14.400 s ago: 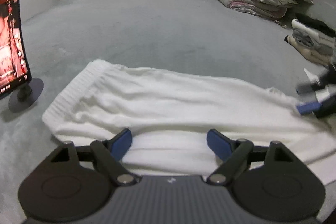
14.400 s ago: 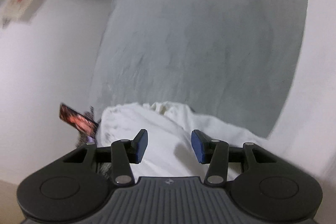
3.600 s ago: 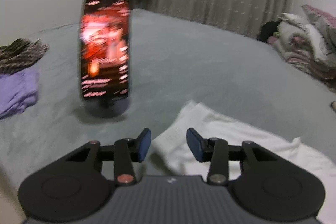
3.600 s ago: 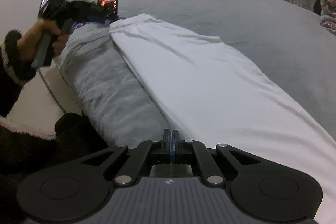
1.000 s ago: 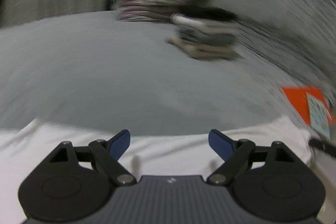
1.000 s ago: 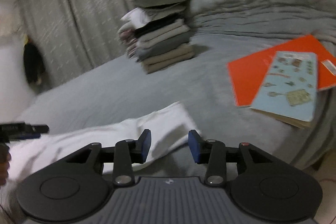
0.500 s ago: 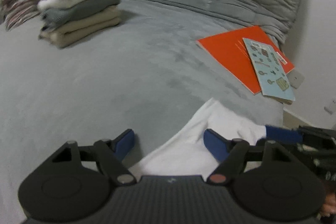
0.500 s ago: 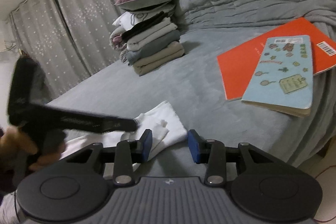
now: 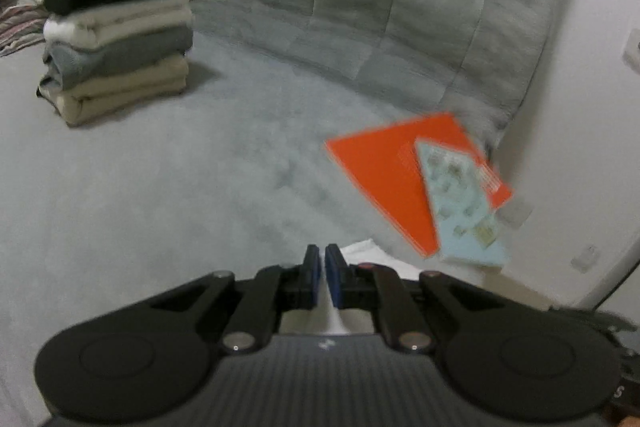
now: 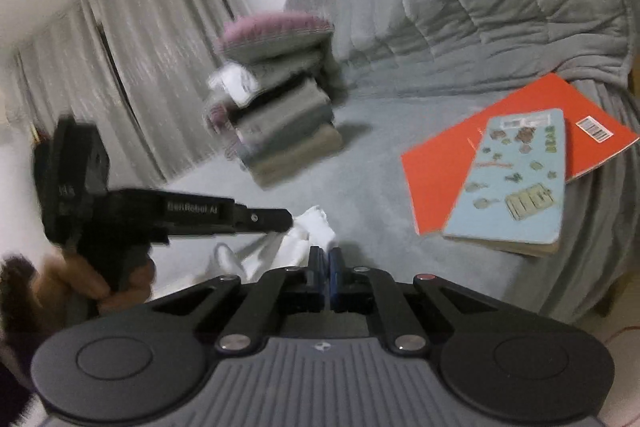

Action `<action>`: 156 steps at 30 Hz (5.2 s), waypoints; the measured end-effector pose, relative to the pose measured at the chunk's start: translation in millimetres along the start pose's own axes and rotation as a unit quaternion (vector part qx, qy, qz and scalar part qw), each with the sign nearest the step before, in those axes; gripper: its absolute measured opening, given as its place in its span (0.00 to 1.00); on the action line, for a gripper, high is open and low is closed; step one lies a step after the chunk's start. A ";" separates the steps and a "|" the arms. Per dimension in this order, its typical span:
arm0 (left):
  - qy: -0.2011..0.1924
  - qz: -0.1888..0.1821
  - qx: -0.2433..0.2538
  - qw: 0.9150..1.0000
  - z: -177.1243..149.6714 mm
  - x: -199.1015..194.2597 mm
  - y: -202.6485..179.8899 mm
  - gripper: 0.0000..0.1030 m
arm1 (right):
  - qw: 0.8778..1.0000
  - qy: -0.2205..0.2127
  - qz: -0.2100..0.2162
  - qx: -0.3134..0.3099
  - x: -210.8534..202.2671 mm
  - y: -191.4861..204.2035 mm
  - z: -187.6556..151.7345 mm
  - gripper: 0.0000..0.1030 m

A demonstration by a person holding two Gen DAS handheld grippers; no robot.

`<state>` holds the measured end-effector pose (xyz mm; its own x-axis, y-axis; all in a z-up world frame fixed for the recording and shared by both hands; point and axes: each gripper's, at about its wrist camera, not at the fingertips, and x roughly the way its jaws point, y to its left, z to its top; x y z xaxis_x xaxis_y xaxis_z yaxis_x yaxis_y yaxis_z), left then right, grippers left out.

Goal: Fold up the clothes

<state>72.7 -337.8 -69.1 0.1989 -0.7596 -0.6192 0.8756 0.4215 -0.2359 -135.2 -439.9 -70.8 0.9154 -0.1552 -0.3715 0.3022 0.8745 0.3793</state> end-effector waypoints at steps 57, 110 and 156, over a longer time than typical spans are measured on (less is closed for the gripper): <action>0.006 -0.008 0.059 0.998 17.6 -9.8 -34.1 0.07 | 0.999 -0.009 -0.020 0.031 -1.1 13.0 -1.4 0.06; -0.016 0.368 -0.183 0.911 -153.2 -267.6 226.0 0.49 | 0.925 0.209 0.123 -0.294 148.0 117.0 16.8 0.35; -0.006 0.421 -0.201 0.885 -127.1 -247.2 105.5 0.89 | 0.967 0.097 0.030 -0.233 88.0 105.1 -19.1 0.46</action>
<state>60.0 -42.6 -36.0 0.7131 -0.0978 -0.6942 0.1890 0.9804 0.0561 -28.0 -352.9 -79.8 0.8471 -0.0492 -0.5292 0.0565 0.9984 -0.0025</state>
